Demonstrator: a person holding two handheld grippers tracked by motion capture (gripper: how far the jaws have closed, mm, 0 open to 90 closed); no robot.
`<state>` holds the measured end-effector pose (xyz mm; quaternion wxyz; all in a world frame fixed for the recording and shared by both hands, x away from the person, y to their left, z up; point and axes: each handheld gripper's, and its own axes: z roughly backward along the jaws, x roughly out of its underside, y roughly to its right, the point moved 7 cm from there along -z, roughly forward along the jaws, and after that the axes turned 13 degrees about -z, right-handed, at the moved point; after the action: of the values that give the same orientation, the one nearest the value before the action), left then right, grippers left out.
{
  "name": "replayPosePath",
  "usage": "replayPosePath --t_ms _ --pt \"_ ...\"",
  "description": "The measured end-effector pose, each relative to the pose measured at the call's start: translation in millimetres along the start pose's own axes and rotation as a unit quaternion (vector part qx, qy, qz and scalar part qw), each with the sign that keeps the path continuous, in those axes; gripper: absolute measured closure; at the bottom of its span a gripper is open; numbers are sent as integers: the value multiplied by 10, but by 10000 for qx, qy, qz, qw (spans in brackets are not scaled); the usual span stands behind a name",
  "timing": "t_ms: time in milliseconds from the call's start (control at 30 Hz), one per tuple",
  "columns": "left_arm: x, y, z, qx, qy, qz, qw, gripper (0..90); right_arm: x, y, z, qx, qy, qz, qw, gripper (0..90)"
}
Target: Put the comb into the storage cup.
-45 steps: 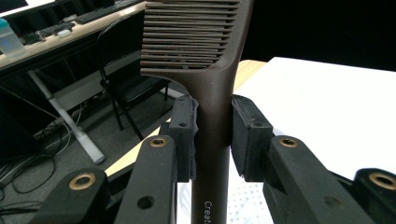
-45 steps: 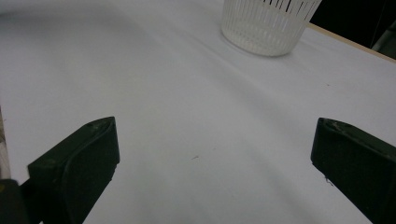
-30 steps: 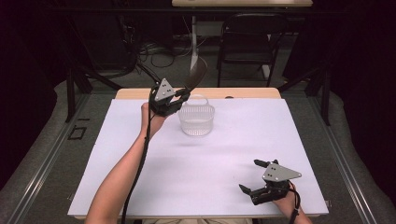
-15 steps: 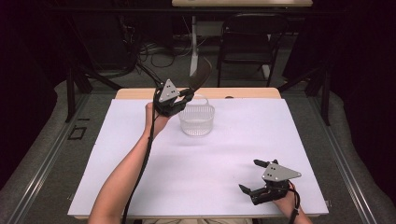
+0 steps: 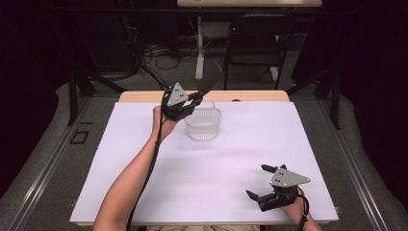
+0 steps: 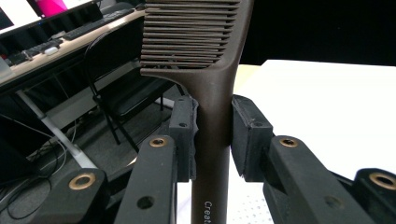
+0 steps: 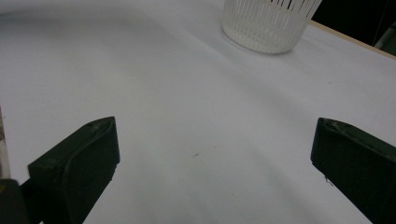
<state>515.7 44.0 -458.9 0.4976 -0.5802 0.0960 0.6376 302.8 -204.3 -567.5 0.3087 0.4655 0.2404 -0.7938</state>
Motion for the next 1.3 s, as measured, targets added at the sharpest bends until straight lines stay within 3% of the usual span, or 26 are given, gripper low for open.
replayPosePath --t_ms 600,1133,1300 --pt "18 51 -101 71 38 -111 9999 723 3 -10 1 -6 -15 0 10000 9" --pt "52 72 -172 155 119 1 9998 723 5 -16 -6 -30 -27 -4 10000 9" --pt "58 85 -195 156 104 -57 9998 723 5 -15 -4 -27 -27 -4 10000 9"
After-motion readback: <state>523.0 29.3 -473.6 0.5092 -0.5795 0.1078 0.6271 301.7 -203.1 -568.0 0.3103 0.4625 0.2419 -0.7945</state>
